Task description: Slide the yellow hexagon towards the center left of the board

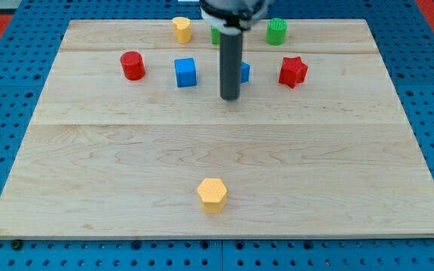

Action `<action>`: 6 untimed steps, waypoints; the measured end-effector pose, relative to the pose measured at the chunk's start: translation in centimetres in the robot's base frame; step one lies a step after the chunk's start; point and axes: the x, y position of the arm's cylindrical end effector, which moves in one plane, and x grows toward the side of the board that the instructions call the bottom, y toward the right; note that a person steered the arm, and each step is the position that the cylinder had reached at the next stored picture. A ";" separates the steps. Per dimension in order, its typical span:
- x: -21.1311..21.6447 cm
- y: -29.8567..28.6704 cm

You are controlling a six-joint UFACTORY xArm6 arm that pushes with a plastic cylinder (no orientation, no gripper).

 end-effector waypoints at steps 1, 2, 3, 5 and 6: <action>6.0 5.0; 13.2 1.6; 18.5 0.8; 13.4 -7.1; 10.2 -11.3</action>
